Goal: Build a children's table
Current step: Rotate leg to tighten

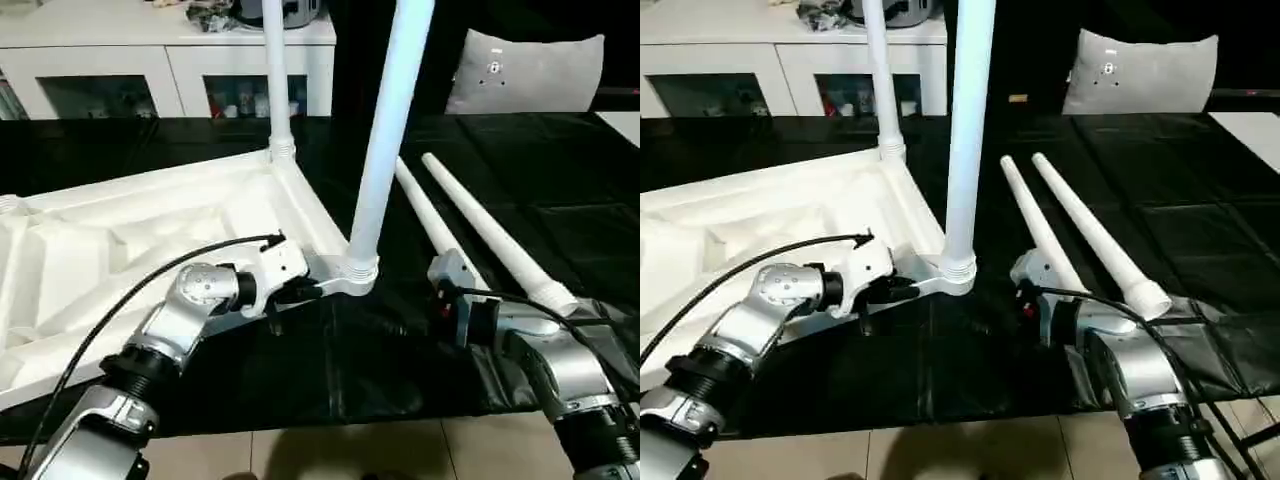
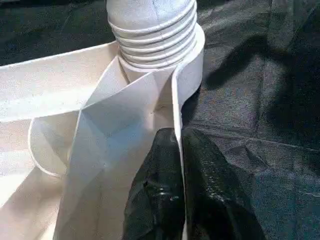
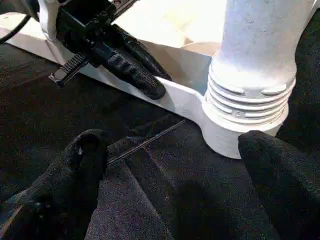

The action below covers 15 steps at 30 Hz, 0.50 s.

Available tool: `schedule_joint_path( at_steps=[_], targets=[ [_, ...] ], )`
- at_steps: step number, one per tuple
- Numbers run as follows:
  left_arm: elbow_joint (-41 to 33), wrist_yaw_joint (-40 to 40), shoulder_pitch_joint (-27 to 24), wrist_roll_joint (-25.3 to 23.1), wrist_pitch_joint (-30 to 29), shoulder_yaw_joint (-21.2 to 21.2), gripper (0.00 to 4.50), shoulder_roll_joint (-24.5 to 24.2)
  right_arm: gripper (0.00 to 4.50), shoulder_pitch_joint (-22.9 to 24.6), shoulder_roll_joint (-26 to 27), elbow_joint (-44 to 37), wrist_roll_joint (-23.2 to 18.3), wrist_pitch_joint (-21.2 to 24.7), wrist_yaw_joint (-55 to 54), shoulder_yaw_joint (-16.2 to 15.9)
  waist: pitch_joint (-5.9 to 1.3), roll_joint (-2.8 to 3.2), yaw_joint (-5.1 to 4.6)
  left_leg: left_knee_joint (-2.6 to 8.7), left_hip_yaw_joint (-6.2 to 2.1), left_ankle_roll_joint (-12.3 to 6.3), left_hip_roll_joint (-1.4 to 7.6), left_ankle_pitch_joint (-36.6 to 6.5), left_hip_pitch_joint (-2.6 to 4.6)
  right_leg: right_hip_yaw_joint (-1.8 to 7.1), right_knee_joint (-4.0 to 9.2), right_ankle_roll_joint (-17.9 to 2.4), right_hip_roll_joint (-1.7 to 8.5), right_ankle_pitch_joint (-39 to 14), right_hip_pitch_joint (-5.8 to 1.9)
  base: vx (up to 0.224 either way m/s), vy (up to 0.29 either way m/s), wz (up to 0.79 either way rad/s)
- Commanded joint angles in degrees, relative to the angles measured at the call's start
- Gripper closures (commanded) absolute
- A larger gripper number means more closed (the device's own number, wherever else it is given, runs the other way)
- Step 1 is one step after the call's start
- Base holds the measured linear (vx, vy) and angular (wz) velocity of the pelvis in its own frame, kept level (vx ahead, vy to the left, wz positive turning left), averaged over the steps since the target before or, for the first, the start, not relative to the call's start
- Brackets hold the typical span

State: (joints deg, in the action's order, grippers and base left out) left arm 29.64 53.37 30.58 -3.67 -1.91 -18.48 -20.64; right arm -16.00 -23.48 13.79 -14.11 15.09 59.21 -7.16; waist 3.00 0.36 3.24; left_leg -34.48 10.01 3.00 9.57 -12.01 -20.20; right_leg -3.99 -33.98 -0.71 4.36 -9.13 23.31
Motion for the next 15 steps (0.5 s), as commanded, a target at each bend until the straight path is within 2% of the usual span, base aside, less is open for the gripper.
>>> schedule_joint_path(
  at_steps=[1,4,9,12,13,15],
  targets=[
    [2.2,0.9,-0.5,-1.9,-0.5,-1.7,4.41,-1.3,0.0,-0.8,-0.8,-1.2,-1.1,0.3,0.2,0.7,-3.31,-0.57,0.27,4.51,-1.33,-2.83,3.22,-12.9,-0.19,2.68,5.16,-8.6,4.35,-25.7,-2.7,0.0,0.0,0.0],
    [2.0,2.4,-0.5,-3.2,0.3,-3.1,4.41,-2.4,0.0,-1.7,-0.9,-0.7,-1.1,0.3,0.4,1.0,-3.36,-0.65,0.24,4.53,-1.34,-3.01,3.27,-12.3,-0.3,2.68,4.95,-9.0,4.34,-24.4,-2.79,0.0,0.0,0.0],
    [-0.7,9.8,-1.4,-2.2,1.8,-5.0,4.41,-4.6,0.0,-5.3,-1.2,2.7,0.6,-1.5,1.1,0.3,-3.36,-0.41,0.12,4.57,-1.34,-2.58,3.42,-12.4,-0.03,2.76,4.76,-10.0,4.42,-23.8,-2.64,0.0,0.0,0.0],
    [-2.4,13.3,-1.9,-1.2,2.1,-5.9,4.41,-5.4,0.0,-6.6,-1.4,4.1,0.6,-2.7,3.5,-0.5,-3.46,-0.37,0.34,4.53,-1.18,-2.57,3.53,-11.6,0.06,2.89,4.33,-11.4,4.42,-20.6,-2.72,0.0,0.0,0.0],
    [-2.9,14.2,-1.9,-0.8,2.4,-6.3,4.5,-5.7,0.29,-7.4,-1.7,4.9,0.8,-3.4,4.6,-1.1,-3.52,-0.45,0.5,4.42,-1.02,-2.77,3.54,-11.3,0.18,2.9,4.17,-12.2,4.38,-18.9,-2.68,0.0,0.0,0.0],
    [-3.2,15.2,-1.7,-0.8,3.0,-6.9,4.5,-6.0,0.39,-8.3,-2.1,6.0,1.5,-4.5,6.8,-2.3,-3.45,-0.32,0.73,4.49,-1.0,-2.92,3.62,-11.0,0.16,2.91,4.0,-12.8,4.36,-17.6,-2.74,0.0,0.0,0.0]
  ],
)
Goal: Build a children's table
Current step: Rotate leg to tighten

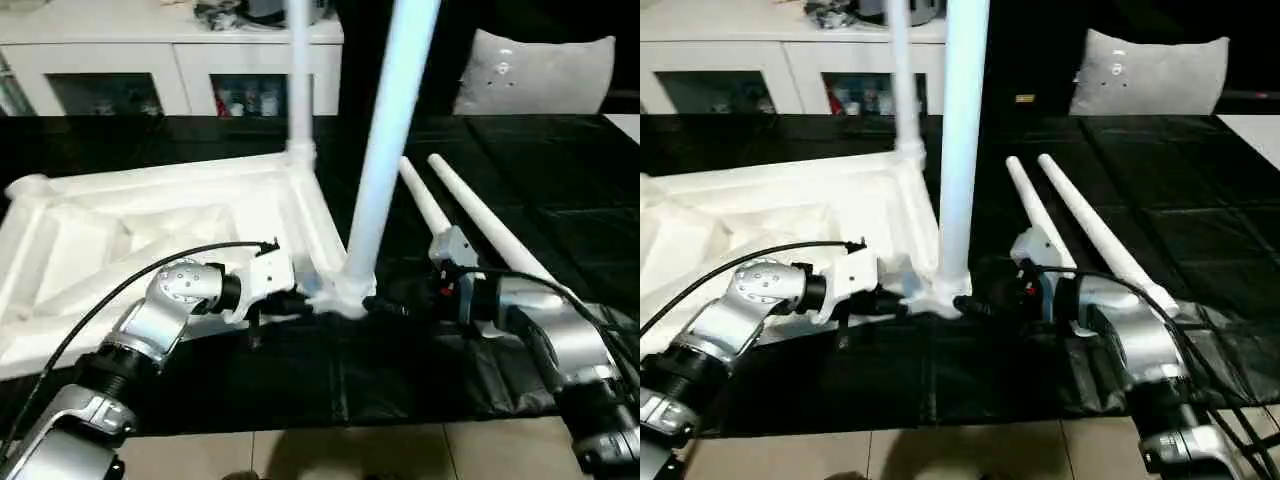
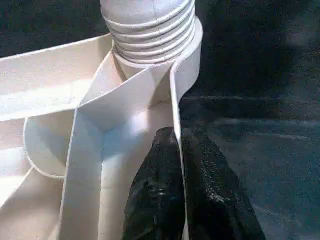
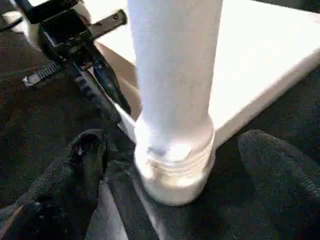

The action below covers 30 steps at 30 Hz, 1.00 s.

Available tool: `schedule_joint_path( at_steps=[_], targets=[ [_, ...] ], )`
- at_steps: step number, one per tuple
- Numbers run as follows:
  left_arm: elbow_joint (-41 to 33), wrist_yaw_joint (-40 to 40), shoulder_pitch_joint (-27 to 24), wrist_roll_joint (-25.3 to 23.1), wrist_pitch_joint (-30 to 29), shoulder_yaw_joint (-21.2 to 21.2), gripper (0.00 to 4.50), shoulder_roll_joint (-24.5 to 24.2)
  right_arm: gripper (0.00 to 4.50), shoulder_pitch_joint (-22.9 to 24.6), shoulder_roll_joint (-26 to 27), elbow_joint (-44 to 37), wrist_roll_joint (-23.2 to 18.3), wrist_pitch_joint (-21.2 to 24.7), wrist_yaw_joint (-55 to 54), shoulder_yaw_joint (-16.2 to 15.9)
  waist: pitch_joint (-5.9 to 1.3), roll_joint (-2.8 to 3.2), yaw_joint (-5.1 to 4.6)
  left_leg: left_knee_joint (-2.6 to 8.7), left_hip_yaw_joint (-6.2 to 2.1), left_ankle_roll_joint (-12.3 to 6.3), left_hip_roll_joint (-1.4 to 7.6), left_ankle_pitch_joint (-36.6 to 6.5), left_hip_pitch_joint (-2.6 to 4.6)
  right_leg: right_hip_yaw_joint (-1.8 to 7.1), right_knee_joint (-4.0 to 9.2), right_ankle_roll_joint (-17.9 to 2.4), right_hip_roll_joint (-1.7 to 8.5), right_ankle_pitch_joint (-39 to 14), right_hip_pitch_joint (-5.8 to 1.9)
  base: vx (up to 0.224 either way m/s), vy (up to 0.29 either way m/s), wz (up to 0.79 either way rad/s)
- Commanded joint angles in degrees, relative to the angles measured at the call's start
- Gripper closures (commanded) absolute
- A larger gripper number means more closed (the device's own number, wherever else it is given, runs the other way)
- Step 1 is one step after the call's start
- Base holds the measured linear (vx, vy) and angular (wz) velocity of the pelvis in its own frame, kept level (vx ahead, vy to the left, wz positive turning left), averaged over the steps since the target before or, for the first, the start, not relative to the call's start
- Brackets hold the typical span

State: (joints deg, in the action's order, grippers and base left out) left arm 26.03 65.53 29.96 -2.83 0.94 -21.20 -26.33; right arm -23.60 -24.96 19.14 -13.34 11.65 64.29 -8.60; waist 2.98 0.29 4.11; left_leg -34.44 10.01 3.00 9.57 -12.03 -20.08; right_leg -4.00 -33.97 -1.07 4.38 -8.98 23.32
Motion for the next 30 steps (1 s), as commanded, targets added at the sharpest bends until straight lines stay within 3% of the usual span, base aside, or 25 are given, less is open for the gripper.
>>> schedule_joint_path(
  at_steps=[1,7,13,21,25,26,28,30],
  targets=[
    [0.4,3.2,-1.0,-1.8,0.5,-4.4,4.5,-0.4,0.48,-1.0,-0.8,1.2,1.3,-1.7,2.3,-1.6,-3.45,-0.34,-0.05,4.45,-0.97,-2.92,3.6,-11.1,0.01,2.86,3.93,-12.6,4.29,-17.5,-2.84,0.0,0.0,0.0],
    [-0.4,4.4,-1.0,-2.5,1.1,-4.8,4.5,-0.5,1.06,-2.8,0.4,4.7,2.1,-2.9,3.3,-3.0,-3.43,-0.34,0.74,4.46,-0.93,-2.25,3.58,-11.4,0.15,2.93,4.19,-11.7,4.43,-20.1,-2.82,0.0,0.0,0.0],
    [-0.9,4.6,-1.3,-2.5,1.1,-5.2,4.5,-0.2,1.59,-3.7,1.2,6.7,1.8,-3.5,4.7,-3.3,-3.49,-0.17,0.76,4.49,-0.97,-2.12,3.62,-11.3,0.08,2.9,3.96,-12.0,4.34,-18.8,-2.87,0.0,0.0,0.0],
    [-0.8,4.0,-1.6,-1.7,0.1,-4.6,4.5,0.8,1.79,-3.0,1.5,6.6,1.3,-3.1,5.3,-3.2,-3.47,-0.44,0.75,4.51,-0.95,-2.16,3.61,-11.4,0.08,2.9,4.07,-11.6,4.35,-19.8,-2.91,0.0,0.0,0.0],
    [-1.7,0.3,-1.4,-0.9,-6.3,-2.8,4.5,2.7,1.8,-1.8,3.7,4.0,-0.7,3.0,2.6,-2.7,-3.38,-0.33,0.72,4.61,-0.97,-1.98,3.72,-11.5,0.17,2.92,4.11,-11.6,4.28,-20.4,-2.85,0.0,0.0,0.0],
    [-2.0,-0.9,-1.3,-0.4,-7.9,-2.1,4.5,3.6,1.8,-1.6,4.3,3.8,0.1,3.4,1.0,-3.1,-3.06,0.0,0.51,4.68,-0.91,-1.57,3.58,-13.1,0.26,2.89,4.6,-11.0,4.19,-23.0,-2.61,0.0,0.0,0.0],
    [-2.0,-4.9,-0.7,0.7,-11.9,-0.2,4.5,6.2,1.8,-1.8,6.5,4.8,2.1,4.0,-4.3,-3.3,-2.92,0.01,0.28,4.8,-1.13,-0.45,3.5,-15.4,0.48,2.82,5.01,-9.7,4.34,-27.4,-2.46,0.0,0.0,0.0],
    [-1.4,-13.5,1.0,2.0,-19.0,3.2,4.5,11.9,1.8,-3.5,11.9,9.7,4.7,4.6,-16.1,-1.7,-2.7,0.0,-0.44,4.54,-1.41,0.69,2.95,-17.9,0.76,2.27,5.89,-7.5,4.42,-34.4,-2.06,0.0,0.0,0.0]
  ],
)
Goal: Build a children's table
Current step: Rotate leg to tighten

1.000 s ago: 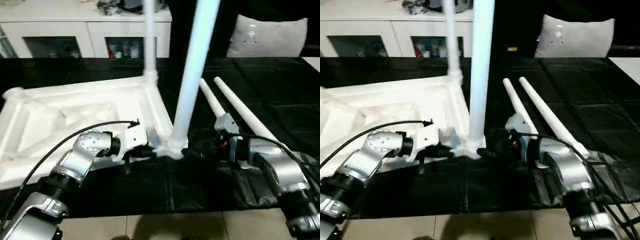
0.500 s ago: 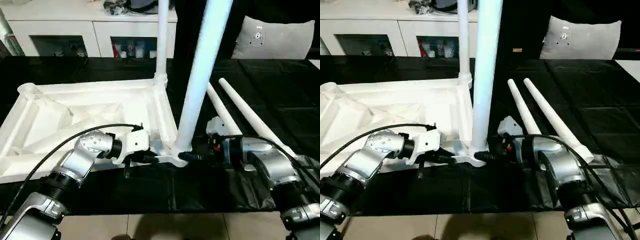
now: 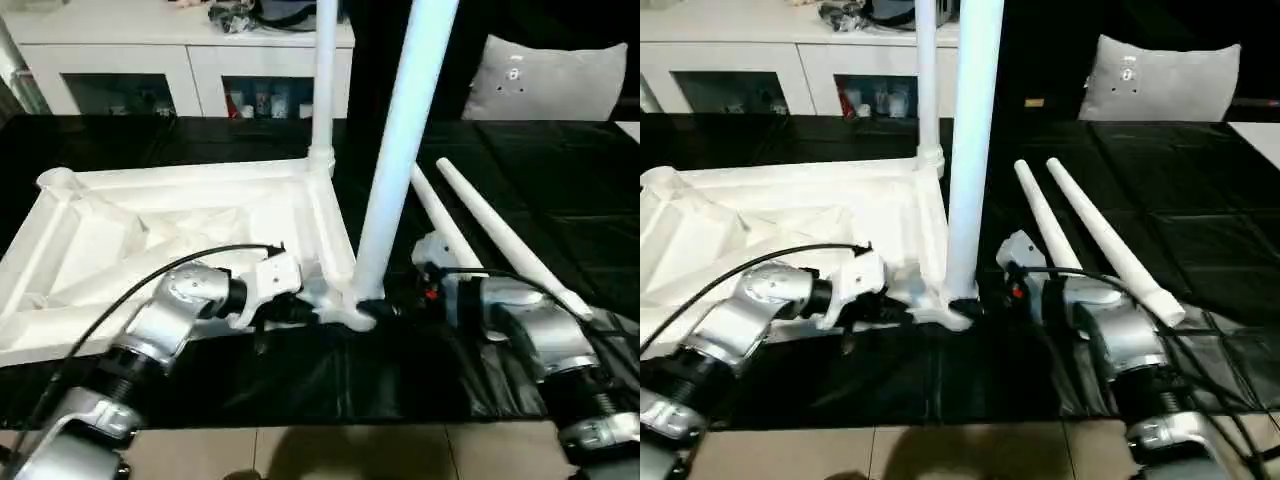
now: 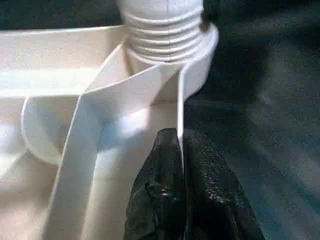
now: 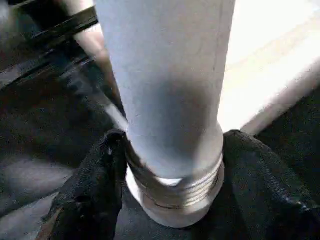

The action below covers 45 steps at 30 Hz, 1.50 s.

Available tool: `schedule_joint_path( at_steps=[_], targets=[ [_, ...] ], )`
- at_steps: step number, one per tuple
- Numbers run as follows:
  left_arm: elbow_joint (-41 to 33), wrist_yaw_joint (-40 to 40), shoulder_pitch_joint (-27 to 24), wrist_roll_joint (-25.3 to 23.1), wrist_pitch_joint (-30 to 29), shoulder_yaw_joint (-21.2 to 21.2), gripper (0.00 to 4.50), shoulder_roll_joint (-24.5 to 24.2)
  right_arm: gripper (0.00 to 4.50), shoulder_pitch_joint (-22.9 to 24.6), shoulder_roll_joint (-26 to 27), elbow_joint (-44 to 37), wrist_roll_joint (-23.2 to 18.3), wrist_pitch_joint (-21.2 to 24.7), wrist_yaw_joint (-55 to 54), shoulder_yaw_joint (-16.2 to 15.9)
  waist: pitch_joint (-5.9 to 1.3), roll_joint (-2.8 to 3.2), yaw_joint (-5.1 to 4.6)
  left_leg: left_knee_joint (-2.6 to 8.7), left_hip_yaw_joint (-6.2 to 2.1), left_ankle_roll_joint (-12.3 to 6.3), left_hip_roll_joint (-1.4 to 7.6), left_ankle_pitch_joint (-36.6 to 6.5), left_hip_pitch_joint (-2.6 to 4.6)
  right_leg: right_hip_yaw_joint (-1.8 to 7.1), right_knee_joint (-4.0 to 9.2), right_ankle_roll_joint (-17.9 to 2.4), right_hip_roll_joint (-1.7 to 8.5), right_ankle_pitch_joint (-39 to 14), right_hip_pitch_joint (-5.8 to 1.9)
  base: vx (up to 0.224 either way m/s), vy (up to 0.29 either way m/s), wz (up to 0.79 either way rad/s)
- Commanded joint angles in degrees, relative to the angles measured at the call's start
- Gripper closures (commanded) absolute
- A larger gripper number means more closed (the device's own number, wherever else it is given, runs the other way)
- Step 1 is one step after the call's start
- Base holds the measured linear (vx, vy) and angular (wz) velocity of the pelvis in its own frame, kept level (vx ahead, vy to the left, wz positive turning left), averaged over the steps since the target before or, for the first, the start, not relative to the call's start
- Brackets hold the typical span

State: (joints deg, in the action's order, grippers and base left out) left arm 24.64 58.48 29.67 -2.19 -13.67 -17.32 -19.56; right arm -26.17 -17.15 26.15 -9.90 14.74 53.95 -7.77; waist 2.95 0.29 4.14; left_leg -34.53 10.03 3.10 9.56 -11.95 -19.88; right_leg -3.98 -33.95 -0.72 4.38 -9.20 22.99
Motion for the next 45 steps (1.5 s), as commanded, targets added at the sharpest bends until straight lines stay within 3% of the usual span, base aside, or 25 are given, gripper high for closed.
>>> schedule_joint_path(
  at_steps=[1,2,4,5,6,7,8,9,14,16,20,22,25,26,27,28,31,36,38,39,41,45],
  targets=[
    [0.0,-8.6,1.8,1.6,-6.1,0.1,4.5,6.7,1.8,-1.6,5.4,4.2,2.2,0.7,-9.0,-2.1,-2.66,-0.08,-0.78,4.52,-1.53,0.79,2.84,-18.5,0.68,2.04,6.18,-7.1,4.47,-36.0,-1.61,0.0,0.0,0.0],
    [0.1,-10.8,2.4,1.7,-7.8,0.8,4.5,8.4,1.8,-2.5,6.8,6.1,3.3,-0.1,-13.1,-1.5,-2.65,-0.21,-1.44,4.51,-1.78,0.83,2.65,-19.0,0.54,1.7,6.53,-5.7,4.41,-38.0,-1.66,0.0,0.0,0.0],
    [0.1,-12.2,2.7,1.7,-8.7,1.2,4.5,9.4,1.8,-3.1,7.6,7.2,4.0,-0.7,-15.6,-1.2,-2.88,-0.08,-2.43,4.69,-2.07,0.47,2.78,-19.6,0.14,1.35,6.68,-5.0,4.37,-37.0,-2.04,0.0,0.0,0.0],
    [0.2,-14.3,3.1,1.0,-9.5,1.3,4.5,11.1,1.8,-3.9,9.0,8.3,4.1,-0.1,-18.6,-0.2,-3.07,0.16,-2.84,4.9,-2.16,-0.25,2.91,-19.3,-0.13,1.34,6.67,-5.5,4.34,-34.1,-2.36,0.0,0.0,0.0],
    [0.2,-15.6,3.3,0.4,-9.8,1.2,4.5,12.1,1.8,-4.2,9.8,8.7,4.0,0.6,-20.3,0.5,-2.83,0.16,-3.3,5.08,-2.13,-0.64,3.04,-19.9,-0.37,1.31,6.67,-6.1,4.15,-32.7,-2.2,0.0,0.0,0.0],
    [0.2,-16.0,3.4,0.1,-9.9,1.1,4.5,12.5,1.8,-4.4,10.1,8.7,3.9,0.9,-20.9,0.7,-2.87,0.17,-3.36,4.98,-2.09,-0.75,2.95,-20.6,-0.06,1.25,6.8,-6.2,4.12,-33.0,-2.01,0.0,0.0,0.0],
    [0.5,-17.4,3.5,-1.1,-9.5,0.9,4.5,13.0,1.45,-4.3,10.7,8.2,3.3,0.0,-19.9,1.0,-3.09,0.08,-3.41,4.73,-1.9,-1.12,2.76,-20.6,0.34,1.46,6.89,-6.7,4.2,-32.4,-1.79,0.0,0.0,0.0],
    [0.5,-17.5,3.5,-1.2,-9.4,0.9,4.5,13.1,1.24,-4.3,10.7,8.2,3.3,-0.1,-19.9,1.0,-3.03,-0.01,-3.45,4.74,-1.77,-1.79,2.84,-19.8,0.16,1.66,6.87,-7.3,4.21,-31.2,-1.82,0.0,0.0,0.0],
    [1.2,-17.6,3.4,-3.8,-6.8,0.1,4.5,9.6,0.72,-2.2,9.5,4.5,0.9,-3.5,-16.0,3.0,-3.15,-0.06,-3.15,4.89,-1.64,-2.73,3.03,-17.8,-0.22,1.97,6.34,-8.4,4.29,-28.0,-2.09,0.0,0.0,0.0],
    [1.2,-17.7,3.3,-4.0,-6.3,0.0,4.5,9.0,0.72,-1.7,9.0,3.9,0.6,-4.1,-15.1,2.9,-3.13,-0.03,-2.96,4.89,-1.55,-2.87,3.1,-17.8,-0.23,2.09,6.17,-8.7,4.27,-27.2,-2.1,0.0,0.0,0.0],
    [1.5,-13.8,2.8,-5.0,-1.8,-1.2,4.5,5.2,0.25,0.8,4.5,0.2,-0.2,-6.8,-8.0,2.5,-3.39,-0.08,-2.56,5.01,-1.6,-3.69,3.31,-14.3,-0.98,2.21,5.28,-9.8,4.27,-22.1,-2.77,0.0,0.0,0.0],
    [1.9,-11.5,2.5,-5.3,0.7,-2.0,4.5,3.8,0.19,1.4,2.7,-0.6,-0.7,-7.3,-5.4,2.8,-3.44,-0.03,-2.3,4.85,-1.51,-3.97,3.36,-14.0,-0.82,2.22,5.47,-9.6,4.39,-22.6,-2.67,0.0,0.0,0.0],
    [1.9,-7.4,2.0,-5.0,3.1,-3.0,4.5,1.7,0.09,1.3,0.0,-0.2,-0.3,-8.5,-2.4,3.0,-3.92,0.18,-1.71,4.35,-1.03,-4.75,3.49,-9.0,-0.5,2.4,4.39,-13.3,4.32,-13.4,-2.68,0.018,-0.004,0.01],
    [1.5,-5.0,1.6,-4.7,4.4,-3.7,4.5,0.4,0.09,1.0,-1.5,0.4,0.0,-9.4,-0.8,2.9,-4.14,0.68,-1.56,4.24,-1.15,-5.19,3.52,-7.2,-0.69,2.25,3.91,-14.3,4.26,-9.5,-2.94,0.0,0.0,0.0],
    [1.4,-3.9,1.4,-4.6,5.1,-4.0,4.5,-0.2,0.09,0.9,-2.1,0.6,0.2,-9.7,0.0,2.8,-4.17,0.53,-1.48,4.13,-1.04,-5.77,3.52,-6.0,-0.62,2.23,3.47,-15.4,4.14,-6.4,-2.96,0.0,0.0,0.0],
    [1.3,-2.6,1.2,-4.3,5.8,-4.5,4.5,-0.9,0.09,0.7,-3.0,0.8,0.4,-10.3,1.3,2.5,-4.11,0.68,-1.33,4.13,-1.04,-6.01,3.55,-6.0,-0.58,2.19,3.42,-15.8,4.19,-5.8,-2.93,0.0,0.0,0.0],
    [1.8,0.6,0.9,-4.2,9.5,-5.7,4.5,-2.7,0.09,0.9,-5.2,0.0,0.2,-11.1,5.7,1.2,-3.92,0.53,-0.91,4.24,-0.96,-6.19,3.67,-7.6,-0.53,2.14,3.53,-16.1,4.31,-7.4,-3.11,0.0,0.0,0.0],
    [3.3,6.3,1.0,-4.4,14.9,-7.3,4.5,-5.2,0.09,0.7,-7.7,-0.8,-0.6,-12.0,14.5,-1.2,-3.61,0.4,-0.24,4.5,-0.88,-4.52,3.91,-10.8,-0.28,2.13,4.09,-14.5,4.41,-13.7,-3.0,0.0,0.0,0.0],
    [3.1,9.1,0.9,-3.7,16.7,-7.7,4.5,-5.9,0.24,0.4,-7.8,-0.3,-0.9,-12.5,16.4,-1.9,-3.51,0.42,-0.1,4.64,-0.91,-3.9,3.93,-11.5,-0.21,2.15,4.23,-14.1,4.43,-15.2,-2.95,0.0,0.0,0.0],
    [2.8,10.2,0.8,-3.3,17.0,-7.9,4.5,-6.2,0.24,0.3,-7.8,-0.1,-0.7,-12.9,16.9,-2.2,-3.47,-0.19,0.0,4.72,-0.95,-3.71,4.0,-11.9,-0.18,2.19,4.21,-13.6,4.6,-16.8,-2.99,0.0,0.0,0.0],
    [2.1,12.2,0.7,-3.0,17.8,-8.7,4.5,-6.7,0.59,0.1,-7.7,0.1,-0.5,-12.9,18.1,-3.0,-3.5,-0.19,0.15,4.76,-0.96,-3.34,4.05,-12.0,-0.01,2.22,4.33,-13.1,4.66,-18.1,-2.84,0.0,0.0,0.0],
    [0.8,15.0,0.2,-2.1,17.2,-9.4,4.5,-7.0,0.8,-0.3,-7.1,0.8,0.0,-13.3,18.0,-3.5,-3.62,-0.07,0.75,4.71,-0.76,-3.19,4.14,-10.3,0.12,2.35,4.01,-13.8,4.58,-15.5,-2.68,0.0,0.0,0.0]
  ],
)
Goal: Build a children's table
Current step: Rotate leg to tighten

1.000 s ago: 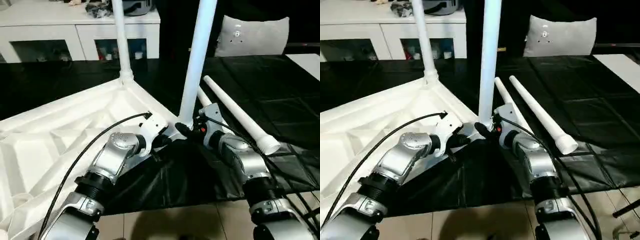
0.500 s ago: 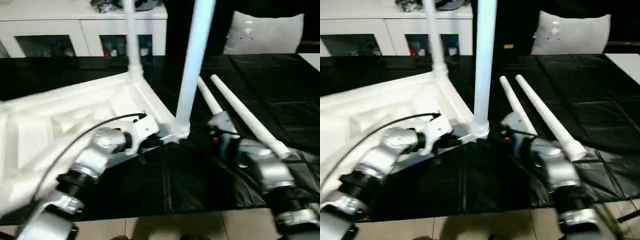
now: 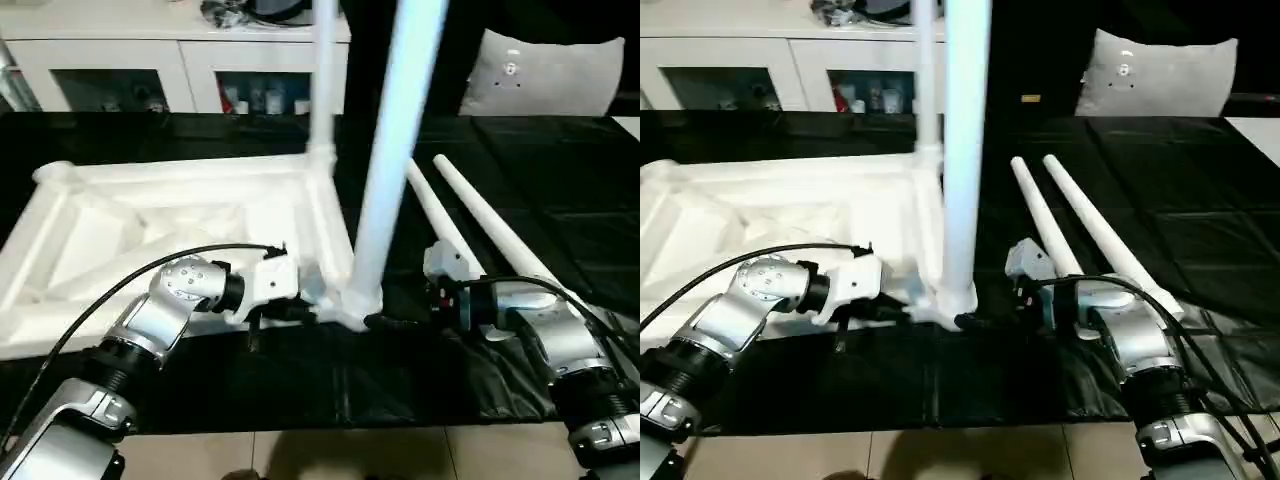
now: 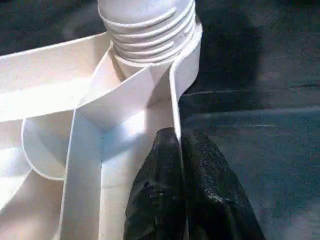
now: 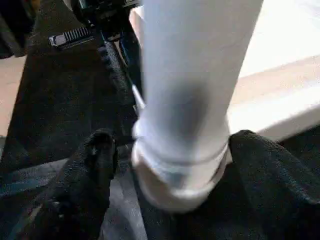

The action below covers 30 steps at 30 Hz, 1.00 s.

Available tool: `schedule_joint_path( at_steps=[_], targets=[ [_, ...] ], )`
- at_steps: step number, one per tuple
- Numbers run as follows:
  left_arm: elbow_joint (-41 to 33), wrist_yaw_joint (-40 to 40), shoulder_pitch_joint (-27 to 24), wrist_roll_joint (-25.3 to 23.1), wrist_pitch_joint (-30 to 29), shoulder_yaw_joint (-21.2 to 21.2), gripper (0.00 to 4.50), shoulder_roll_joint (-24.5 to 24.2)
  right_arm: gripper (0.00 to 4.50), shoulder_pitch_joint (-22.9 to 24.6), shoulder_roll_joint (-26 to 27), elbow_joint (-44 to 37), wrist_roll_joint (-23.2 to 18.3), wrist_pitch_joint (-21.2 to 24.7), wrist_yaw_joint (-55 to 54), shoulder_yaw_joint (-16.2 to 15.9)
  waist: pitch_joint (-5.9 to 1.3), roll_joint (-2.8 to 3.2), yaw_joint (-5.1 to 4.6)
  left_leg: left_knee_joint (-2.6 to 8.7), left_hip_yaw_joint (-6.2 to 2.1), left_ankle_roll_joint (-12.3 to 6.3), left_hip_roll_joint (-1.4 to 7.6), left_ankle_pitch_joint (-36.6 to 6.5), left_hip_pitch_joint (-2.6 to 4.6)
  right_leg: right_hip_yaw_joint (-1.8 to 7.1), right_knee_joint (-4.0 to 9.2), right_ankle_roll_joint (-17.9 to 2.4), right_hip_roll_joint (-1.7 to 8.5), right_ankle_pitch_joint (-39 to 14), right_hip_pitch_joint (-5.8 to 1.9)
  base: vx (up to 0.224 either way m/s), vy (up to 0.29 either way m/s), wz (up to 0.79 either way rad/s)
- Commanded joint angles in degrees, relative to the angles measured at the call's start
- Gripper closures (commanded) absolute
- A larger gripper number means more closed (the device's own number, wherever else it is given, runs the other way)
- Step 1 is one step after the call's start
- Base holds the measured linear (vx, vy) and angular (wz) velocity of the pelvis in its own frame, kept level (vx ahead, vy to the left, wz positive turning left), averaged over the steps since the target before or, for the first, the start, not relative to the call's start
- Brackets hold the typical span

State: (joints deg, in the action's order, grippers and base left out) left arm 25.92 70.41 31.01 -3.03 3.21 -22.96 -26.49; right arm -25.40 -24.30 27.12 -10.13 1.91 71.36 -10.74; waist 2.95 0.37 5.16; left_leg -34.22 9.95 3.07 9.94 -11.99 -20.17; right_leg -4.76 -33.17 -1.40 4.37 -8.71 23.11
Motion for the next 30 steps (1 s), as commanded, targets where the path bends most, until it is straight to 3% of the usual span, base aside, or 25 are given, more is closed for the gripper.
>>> schedule_joint_path(
  at_steps=[1,7,13,16,19,22,25,26,28,29,30],
  targets=[
    [-0.4,3.5,-1.2,-1.3,0.7,-3.8,4.5,-0.1,0.95,-1.1,0.3,-0.1,0.3,-0.5,0.7,-0.6,-3.62,-0.2,-0.16,4.39,-0.66,-3.21,3.74,-10.0,0.38,3.15,3.19,-13.1,4.57,-15.7,-2.8,0.0,0.0,0.0],
    [-0.1,4.5,-1.4,-1.3,1.6,-4.0,4.5,0.2,1.47,-0.7,0.7,-0.1,0.0,-0.2,1.7,-1.1,-3.66,-0.09,0.01,4.38,-0.7,-3.03,3.66,-9.9,0.24,3.08,3.05,-13.1,4.57,-14.9,-3.03,0.0,0.0,0.0],
    [-0.1,4.8,-1.5,-1.1,1.2,-4.1,4.5,0.3,1.72,-0.1,0.8,-0.6,-0.9,0.9,2.7,-1.3,-3.75,-0.2,0.01,4.34,-0.7,-3.05,3.66,-9.4,0.25,3.06,3.0,-13.0,4.5,-14.5,-3.04,0.0,0.0,0.0],
    [-1.2,2.4,-1.8,-0.1,-3.5,-2.6,4.5,1.5,1.76,0.7,2.0,-2.6,-2.8,4.6,1.8,-0.6,-3.67,-0.32,0.03,4.35,-0.68,-3.16,3.67,-9.4,0.17,3.03,3.06,-13.0,4.52,-15.2,-3.08,0.0,0.0,0.0],
    [-2.3,-1.3,-1.8,0.8,-9.1,-0.8,4.5,3.3,1.77,0.4,3.9,-2.9,-1.2,8.7,-3.8,-0.8,-3.44,-0.22,-0.11,4.54,-0.73,-2.59,3.63,-10.2,0.26,3.06,3.35,-12.2,4.54,-18.0,-3.05,0.0,0.0,0.0],
    [-3.1,-5.5,-1.4,1.1,-14.2,0.8,4.5,5.4,1.78,-0.4,6.6,-1.8,0.3,10.7,-10.2,-0.2,-3.01,-0.17,-0.8,4.77,-1.08,-0.67,3.32,-14.6,0.56,2.82,4.37,-9.9,4.65,-26.6,-2.72,0.0,0.0,0.0],
    [-3.0,-14.7,-0.2,1.1,-21.4,3.6,4.5,10.7,1.78,-3.7,13.0,3.1,1.0,13.2,-24.3,3.5,-2.93,-0.06,-1.86,4.84,-1.55,0.54,3.03,-15.9,0.4,2.48,4.95,-7.6,4.83,-31.8,-2.67,0.0,0.0,0.0],
    [-2.7,-17.7,0.4,0.9,-23.0,4.3,4.5,12.5,1.78,-4.6,14.4,4.7,1.5,14.0,-27.7,3.9,-2.98,-0.17,-2.47,4.8,-1.69,0.54,2.9,-16.5,0.31,2.21,5.28,-6.6,4.72,-32.8,-2.72,0.0,0.0,0.0],
    [-2.2,-20.5,0.9,0.7,-24.1,4.8,4.5,14.3,1.78,-5.3,15.7,6.1,1.9,14.4,-30.5,4.2,-2.97,-0.28,-3.23,4.61,-1.65,0.0,2.73,-17.3,0.29,2.11,5.66,-6.1,4.65,-33.3,-2.59,0.0,0.0,0.0],
    [-1.0,-24.7,1.9,-0.5,-24.9,5.2,4.5,17.4,1.78,-5.8,17.7,7.6,2.7,13.0,-34.1,4.4,-2.93,-0.21,-3.63,4.49,-1.55,-0.33,2.7,-17.2,0.15,2.1,5.71,-6.3,4.56,-32.9,-2.39,0.0,0.0,0.0],
    [-1.0,-24.7,1.9,-0.5,-24.9,5.2,4.5,17.4,1.78,-5.8,17.7,7.6,2.7,13.0,-34.1,4.4,-3.04,-0.27,-3.57,4.28,-1.43,-0.77,2.54,-17.1,0.46,2.02,6.06,-5.9,4.56,-33.5,-2.25,0.0,0.0,0.0]
  ],
)
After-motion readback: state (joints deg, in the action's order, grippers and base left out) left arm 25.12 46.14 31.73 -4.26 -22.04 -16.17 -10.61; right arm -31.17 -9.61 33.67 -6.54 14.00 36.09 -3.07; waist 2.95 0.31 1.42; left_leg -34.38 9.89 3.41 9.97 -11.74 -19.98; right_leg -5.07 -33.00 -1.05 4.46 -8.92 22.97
